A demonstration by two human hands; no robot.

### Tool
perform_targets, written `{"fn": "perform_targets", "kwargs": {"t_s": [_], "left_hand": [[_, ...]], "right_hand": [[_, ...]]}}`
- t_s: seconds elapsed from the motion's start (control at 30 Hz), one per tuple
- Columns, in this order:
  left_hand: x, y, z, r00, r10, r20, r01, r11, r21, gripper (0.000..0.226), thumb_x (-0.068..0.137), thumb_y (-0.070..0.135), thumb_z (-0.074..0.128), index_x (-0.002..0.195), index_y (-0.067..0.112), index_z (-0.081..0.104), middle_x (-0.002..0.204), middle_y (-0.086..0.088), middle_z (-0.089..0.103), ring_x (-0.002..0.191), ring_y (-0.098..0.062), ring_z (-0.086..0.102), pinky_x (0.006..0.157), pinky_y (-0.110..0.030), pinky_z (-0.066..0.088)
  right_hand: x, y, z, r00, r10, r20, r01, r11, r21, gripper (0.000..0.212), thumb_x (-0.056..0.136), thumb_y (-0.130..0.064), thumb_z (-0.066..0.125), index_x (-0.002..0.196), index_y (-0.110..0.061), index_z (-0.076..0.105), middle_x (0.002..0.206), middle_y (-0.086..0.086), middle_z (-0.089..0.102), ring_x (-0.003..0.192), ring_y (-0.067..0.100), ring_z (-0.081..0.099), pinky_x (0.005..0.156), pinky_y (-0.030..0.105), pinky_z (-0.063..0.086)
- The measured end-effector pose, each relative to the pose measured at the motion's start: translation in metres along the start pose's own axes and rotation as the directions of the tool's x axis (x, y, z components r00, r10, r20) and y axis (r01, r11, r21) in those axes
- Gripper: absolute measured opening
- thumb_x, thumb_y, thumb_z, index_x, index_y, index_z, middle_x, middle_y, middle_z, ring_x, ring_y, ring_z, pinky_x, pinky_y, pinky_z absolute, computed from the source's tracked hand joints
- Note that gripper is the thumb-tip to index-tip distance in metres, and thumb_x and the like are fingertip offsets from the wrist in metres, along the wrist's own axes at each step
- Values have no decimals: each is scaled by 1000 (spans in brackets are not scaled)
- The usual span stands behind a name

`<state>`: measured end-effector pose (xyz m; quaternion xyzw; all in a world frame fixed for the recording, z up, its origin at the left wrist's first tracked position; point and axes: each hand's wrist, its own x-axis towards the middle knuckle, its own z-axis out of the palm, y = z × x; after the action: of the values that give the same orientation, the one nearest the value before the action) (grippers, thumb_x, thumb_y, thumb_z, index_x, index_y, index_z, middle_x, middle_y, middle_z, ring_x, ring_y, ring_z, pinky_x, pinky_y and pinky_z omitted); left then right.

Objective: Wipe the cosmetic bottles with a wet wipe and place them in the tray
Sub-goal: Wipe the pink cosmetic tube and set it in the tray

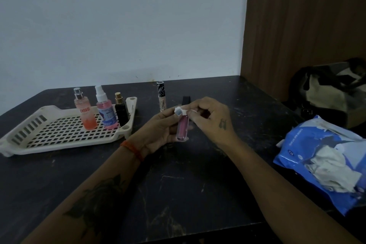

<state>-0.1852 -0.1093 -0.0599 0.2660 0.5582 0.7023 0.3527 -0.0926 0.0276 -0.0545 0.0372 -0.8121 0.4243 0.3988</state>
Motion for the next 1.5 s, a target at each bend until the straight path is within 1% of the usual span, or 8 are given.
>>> {"fn": "perform_targets", "kwargs": {"t_s": [0.23, 0.6, 0.8, 0.93, 1.1, 1.27, 1.43, 1.5], "left_hand": [[1, -2, 3, 999, -31, -45, 32, 999, 17, 26, 82, 34, 55, 94, 13, 64, 87, -8, 74, 78, -19, 71, 56, -31, 57], [4, -3, 3, 998, -21, -64, 22, 1000, 17, 19, 75, 19, 64, 91, 12, 68, 86, -7, 74, 71, -17, 70, 56, -27, 57], [5, -4, 4, 998, -44, -47, 43, 999, -3, 22, 75, 21, 64, 94, 10, 65, 90, -12, 72, 77, -22, 71, 61, -35, 58], [3, -4, 2, 997, -35, -72, 34, 999, -6, 26, 76, 22, 63, 100, 12, 64, 89, -8, 71, 76, -19, 69, 62, -31, 57], [3, -6, 4, 995, -27, -92, 25, 999, -28, 17, 87, 11, 53, 104, 13, 58, 94, -8, 71, 77, -18, 70, 62, -33, 57], [3, -4, 9, 994, -94, -48, 87, 988, -126, 23, 93, 7, 44, 114, 14, 52, 117, -19, 61, 96, -34, 67, 72, -52, 57], [1, -5, 6, 998, -63, 8, 64, 979, -194, 29, 95, 3, 35, 116, 15, 50, 112, -18, 61, 90, -29, 69, 70, -48, 57], [1, -3, 4, 999, -45, -22, 39, 974, -225, 28, 95, 4, 36, 113, 17, 52, 108, -15, 65, 87, -26, 70, 67, -43, 58]], "right_hand": [[-6, -3, -6, 996, -17, 85, 20, 999, -34, 16, 76, 0, 68, 88, -9, 74, 74, 2, 62, 64, 9, 54, 56, 8, 43], [-32, -14, -21, 929, -94, 359, 141, 984, -109, 22, 72, -1, 72, 86, -17, 75, 80, -1, 66, 70, 10, 60, 62, 21, 50], [-22, -10, -17, 999, -42, 26, 46, 985, -164, 18, 76, 5, 66, 85, -8, 74, 89, 3, 62, 79, 6, 56, 70, 4, 42], [-28, -12, -4, 973, -138, 183, 180, 955, -235, 20, 80, 5, 61, 91, -7, 73, 94, 5, 64, 87, 12, 58, 79, 16, 46], [-40, -11, -26, 871, -173, 460, 309, 921, -238, 23, 79, 2, 61, 89, -15, 73, 94, -2, 67, 85, 0, 56, 79, 1, 38], [-13, -4, -34, 994, -102, 37, 108, 960, -258, 18, 81, 2, 63, 92, -9, 72, 90, 4, 70, 80, 6, 61, 73, 3, 44], [-17, -11, -2, 993, -50, 107, 73, 972, -224, 25, 82, 8, 59, 102, -4, 70, 107, 13, 68, 94, 8, 58, 83, -6, 33], [-27, -11, -3, 985, -76, 152, 117, 952, -282, 24, 81, 6, 61, 100, -6, 71, 106, 11, 69, 93, 11, 62, 85, 2, 37]]}}
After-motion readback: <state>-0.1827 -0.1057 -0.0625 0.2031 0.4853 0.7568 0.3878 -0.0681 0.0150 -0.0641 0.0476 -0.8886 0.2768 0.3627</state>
